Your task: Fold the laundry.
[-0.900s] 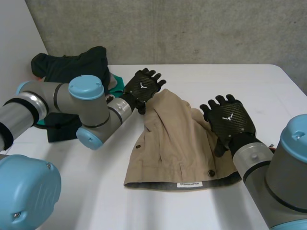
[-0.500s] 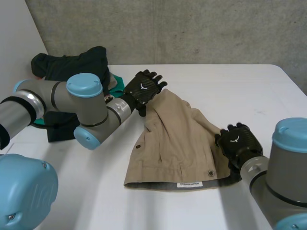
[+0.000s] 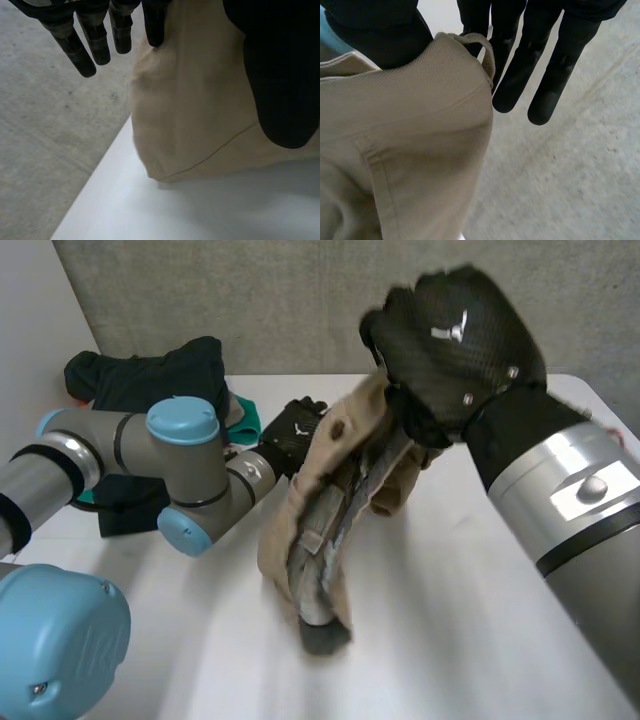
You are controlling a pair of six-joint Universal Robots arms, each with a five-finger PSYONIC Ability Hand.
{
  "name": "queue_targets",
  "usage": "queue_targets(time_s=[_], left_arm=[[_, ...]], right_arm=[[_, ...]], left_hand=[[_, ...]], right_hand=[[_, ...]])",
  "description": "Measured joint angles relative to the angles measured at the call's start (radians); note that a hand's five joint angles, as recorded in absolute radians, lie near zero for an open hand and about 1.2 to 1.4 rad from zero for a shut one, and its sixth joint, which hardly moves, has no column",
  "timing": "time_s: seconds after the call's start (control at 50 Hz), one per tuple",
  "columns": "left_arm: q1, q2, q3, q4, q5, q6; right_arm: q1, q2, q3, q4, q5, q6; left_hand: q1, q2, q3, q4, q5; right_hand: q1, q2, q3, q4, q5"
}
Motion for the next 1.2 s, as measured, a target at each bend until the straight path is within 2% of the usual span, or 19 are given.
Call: queue_targets(time_s=[0.06, 0.08, 0.1, 0.12, 0.14, 0.22, 0.32, 0.52, 0.66, 0.7, 0.72, 0.76, 0.78, 0.8, 0.84, 0.92, 0.98, 1.1, 1.2], left_arm=[[-0.018, 0.003, -0.005, -0.025, 0.007, -0.003], [-0.025, 0.005, -0.008, -0.035, 0.009, -0.004], [-0.032, 0.009, -0.011, -0.042, 0.008, -0.005], [-0.039, 0.015, -0.015, -0.050, 0.001, -0.005], [-0.045, 0.025, -0.021, -0.055, -0.012, -0.007], [-0.056, 0.083, -0.059, -0.064, -0.099, -0.017], [-0.047, 0.252, -0.189, -0.065, -0.226, -0.036], [-0.065, 0.670, -0.649, -0.048, -0.208, -0.081], [-0.104, 0.689, -0.788, -0.018, -0.247, -0.101], [-0.113, 0.640, -0.789, -0.007, -0.275, -0.104], [-0.115, 0.621, -0.785, -0.004, -0.284, -0.105], [-0.118, 0.575, -0.766, 0.000, -0.300, -0.108], [-0.118, 0.561, -0.758, 0.000, -0.305, -0.109], [-0.116, 0.540, -0.741, -0.002, -0.313, -0.111], [-0.107, 0.527, -0.722, -0.008, -0.319, -0.117], [-0.075, 0.552, -0.707, -0.022, -0.320, -0.134], [-0.032, 0.632, -0.730, -0.035, -0.311, -0.163], [0.030, 0.756, -0.834, -0.051, -0.282, -0.198], [0.055, 0.782, -0.936, -0.073, -0.257, -0.204]], right_arm=[[-0.012, -0.002, -0.041, 0.030, -0.021, 0.047], [-0.021, 0.001, -0.057, 0.038, -0.026, 0.061], [-0.028, 0.004, -0.067, 0.041, -0.027, 0.067], [-0.031, 0.006, -0.071, 0.042, -0.027, 0.070], [-0.050, 0.017, -0.085, 0.044, -0.024, 0.075], [-0.111, 0.055, -0.110, 0.037, -0.006, 0.074], [-0.211, 0.124, -0.145, 0.022, 0.015, 0.066], [-0.331, 0.383, -0.280, -0.015, 0.010, 0.067], [-0.345, 0.654, -0.418, -0.158, -0.015, 0.072], [-0.332, 0.753, -0.472, -0.215, -0.020, 0.068], [-0.326, 0.778, -0.487, -0.228, -0.019, 0.065], [-0.310, 0.825, -0.518, -0.246, -0.007, 0.051], [-0.303, 0.837, -0.527, -0.248, 0.002, 0.043], [-0.293, 0.850, -0.539, -0.247, 0.021, 0.027], [-0.278, 0.843, -0.544, -0.230, 0.063, -0.002], [-0.261, 0.759, -0.514, -0.162, 0.147, -0.050], [-0.252, 0.627, -0.454, -0.059, 0.193, -0.080], [-0.241, 0.416, -0.344, 0.205, 0.192, -0.111], [-0.233, 0.351, -0.288, 0.434, 0.168, -0.121]], left_hand=[[0.270, 0.252, 0.247, 0.233, 0.218], [0.585, 0.551, 0.543, 0.537, 0.513], [0.585, 0.551, 0.543, 0.537, 0.513], [0.862, 0.810, 0.799, 0.810, 0.780], [0.947, 0.925, 0.906, 0.921, 0.887], [0.949, 0.978, 0.965, 0.980, 0.925], [0.949, 0.979, 0.965, 0.980, 0.925], [0.949, 0.981, 0.970, 0.984, 0.925], [0.949, 0.981, 0.971, 0.984, 0.925], [0.948, 0.980, 0.971, 0.984, 0.925], [0.849, 0.859, 0.852, 0.873, 0.839], [0.469, 0.535, 0.535, 0.537, 0.513], [0.469, 0.535, 0.535, 0.537, 0.513], [0.256, 0.312, 0.313, 0.326, 0.304], [0.101, 0.126, 0.126, 0.121, 0.099], [0.090, 0.082, 0.077, 0.078, 0.048], [0.090, 0.080, 0.075, 0.078, 0.047], [0.090, 0.073, 0.075, 0.075, 0.044], [0.090, 0.073, 0.075, 0.075, 0.044]], right_hand=[[0.000, 0.000, 0.000, 0.000, 0.000], [0.000, 0.000, 0.000, 0.000, 0.000], [0.000, 0.004, 0.000, 0.000, 0.000], [0.000, 0.008, 0.000, 0.000, 0.000], [0.000, 0.009, 0.002, 0.000, 0.000], [0.014, 0.009, 0.007, 0.000, 0.000], [0.014, 0.009, 0.007, 0.000, 0.000], [0.014, 0.009, 0.007, 0.000, 0.000], [0.010, -0.013, -0.024, -0.031, -0.027], [-0.234, -0.261, -0.278, -0.283, -0.275], [-0.415, -0.466, -0.475, -0.480, -0.479], [-0.747, -0.787, -0.794, -0.800, -0.801], [-0.803, -0.846, -0.859, -0.867, -0.860], [-0.862, -0.916, -0.939, -0.946, -0.928], [-0.878, -0.943, -0.972, -0.978, -0.950], [-0.878, -0.944, -0.974, -0.985, -0.950], [-0.878, -0.944, -0.974, -0.985, -0.950], [-0.878, -0.944, -0.974, -0.985, -0.950], [-0.878, -0.944, -0.974, -0.985, -0.950]])
